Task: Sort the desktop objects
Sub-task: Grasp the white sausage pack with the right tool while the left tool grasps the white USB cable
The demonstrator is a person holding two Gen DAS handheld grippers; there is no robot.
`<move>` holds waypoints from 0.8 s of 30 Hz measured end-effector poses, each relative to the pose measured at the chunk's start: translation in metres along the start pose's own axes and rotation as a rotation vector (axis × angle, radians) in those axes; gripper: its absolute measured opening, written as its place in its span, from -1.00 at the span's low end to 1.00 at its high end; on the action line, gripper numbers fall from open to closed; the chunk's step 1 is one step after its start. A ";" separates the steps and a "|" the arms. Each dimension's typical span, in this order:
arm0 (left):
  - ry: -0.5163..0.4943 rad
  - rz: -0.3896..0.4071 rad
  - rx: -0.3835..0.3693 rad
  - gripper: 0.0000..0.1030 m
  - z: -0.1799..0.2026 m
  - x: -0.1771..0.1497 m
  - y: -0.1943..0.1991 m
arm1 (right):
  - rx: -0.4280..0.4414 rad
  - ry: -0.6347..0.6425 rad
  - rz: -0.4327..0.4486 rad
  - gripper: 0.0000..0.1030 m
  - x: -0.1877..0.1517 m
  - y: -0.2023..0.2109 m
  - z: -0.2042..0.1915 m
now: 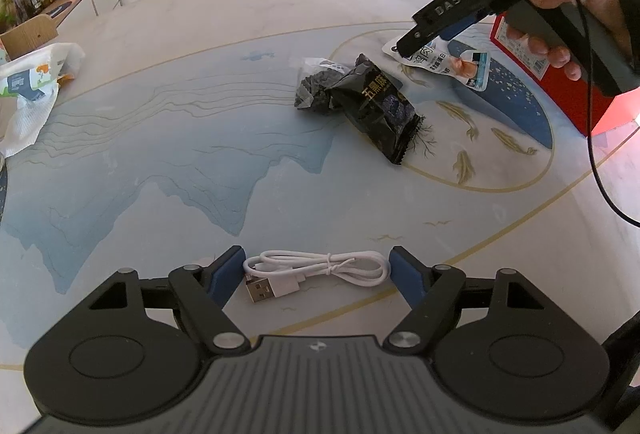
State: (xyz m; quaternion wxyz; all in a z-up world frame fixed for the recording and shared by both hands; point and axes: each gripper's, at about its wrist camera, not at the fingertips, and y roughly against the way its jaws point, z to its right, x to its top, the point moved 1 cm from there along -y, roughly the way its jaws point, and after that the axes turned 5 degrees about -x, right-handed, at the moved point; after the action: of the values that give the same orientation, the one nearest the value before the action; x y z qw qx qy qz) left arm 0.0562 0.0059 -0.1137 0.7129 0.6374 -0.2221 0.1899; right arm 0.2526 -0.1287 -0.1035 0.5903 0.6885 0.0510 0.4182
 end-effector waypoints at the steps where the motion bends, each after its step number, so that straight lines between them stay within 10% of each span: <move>1: 0.000 -0.001 0.001 0.53 0.000 0.000 0.000 | -0.001 0.003 -0.004 0.49 0.000 -0.002 -0.001; 8: 0.001 -0.001 0.001 0.53 0.000 0.000 0.000 | -0.015 0.002 -0.015 0.41 -0.001 -0.015 -0.005; 13: 0.005 0.001 0.000 0.53 0.000 0.000 0.000 | -0.008 -0.038 -0.004 -0.09 0.002 -0.011 0.000; 24: 0.017 -0.003 -0.022 0.50 -0.004 0.003 0.001 | -0.015 -0.122 0.013 -0.15 -0.010 0.021 0.010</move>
State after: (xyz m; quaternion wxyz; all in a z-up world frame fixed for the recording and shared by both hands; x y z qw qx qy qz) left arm 0.0582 0.0095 -0.1120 0.7219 0.6283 -0.2173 0.1919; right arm 0.2437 -0.1483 -0.0899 0.5948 0.7085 0.0072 0.3797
